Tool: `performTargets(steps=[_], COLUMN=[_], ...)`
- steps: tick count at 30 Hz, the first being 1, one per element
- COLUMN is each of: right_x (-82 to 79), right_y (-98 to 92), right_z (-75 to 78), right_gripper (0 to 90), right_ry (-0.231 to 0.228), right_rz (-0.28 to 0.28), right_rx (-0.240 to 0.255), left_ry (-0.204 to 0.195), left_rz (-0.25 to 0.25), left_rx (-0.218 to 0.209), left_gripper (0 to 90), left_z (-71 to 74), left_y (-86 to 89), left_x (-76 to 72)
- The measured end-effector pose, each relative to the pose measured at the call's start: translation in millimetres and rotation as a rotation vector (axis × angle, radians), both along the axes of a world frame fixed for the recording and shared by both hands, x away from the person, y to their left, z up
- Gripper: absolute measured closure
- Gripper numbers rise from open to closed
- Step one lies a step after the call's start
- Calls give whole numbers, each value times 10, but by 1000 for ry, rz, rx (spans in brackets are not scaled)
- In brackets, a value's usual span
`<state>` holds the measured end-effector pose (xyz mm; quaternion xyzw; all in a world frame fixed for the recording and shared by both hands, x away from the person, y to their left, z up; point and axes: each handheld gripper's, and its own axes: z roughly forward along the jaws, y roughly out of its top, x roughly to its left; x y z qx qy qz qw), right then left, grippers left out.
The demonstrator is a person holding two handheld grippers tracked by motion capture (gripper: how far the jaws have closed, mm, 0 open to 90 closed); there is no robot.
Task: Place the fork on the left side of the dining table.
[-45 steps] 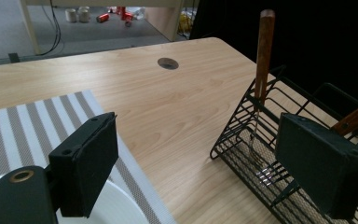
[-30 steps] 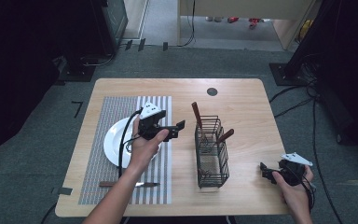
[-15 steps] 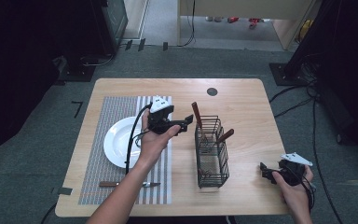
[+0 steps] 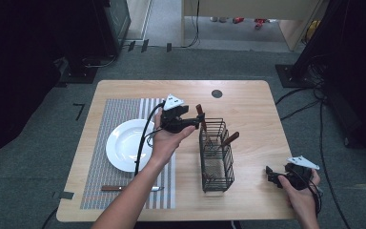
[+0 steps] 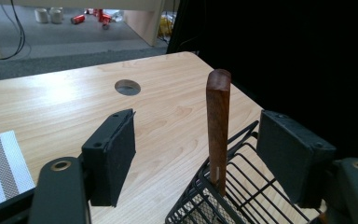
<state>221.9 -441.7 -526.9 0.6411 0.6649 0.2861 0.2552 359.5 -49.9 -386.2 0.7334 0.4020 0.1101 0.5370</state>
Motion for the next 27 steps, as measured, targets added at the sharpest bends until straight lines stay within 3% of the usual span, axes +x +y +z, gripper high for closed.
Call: performTargets(steps=[7, 18, 21, 27], right_x=[0, 1, 1, 1], right_y=[0, -1, 0, -1], right_z=[0, 0, 0, 0], right_gripper=[0, 0, 0, 0], right_ry=[0, -1, -1, -1], right_rz=[1, 4, 4, 5], right_rx=[0, -1, -1, -1], left_ry=[5, 23, 18, -22], left_rz=[18, -36, -64, -88], left_rx=[-7, -56, -84, -83], left_gripper=[441, 787, 820, 825], left_z=[4, 28, 37, 91], left_y=[-47, -75, -67, -45], left_x=[35, 39, 32, 1])
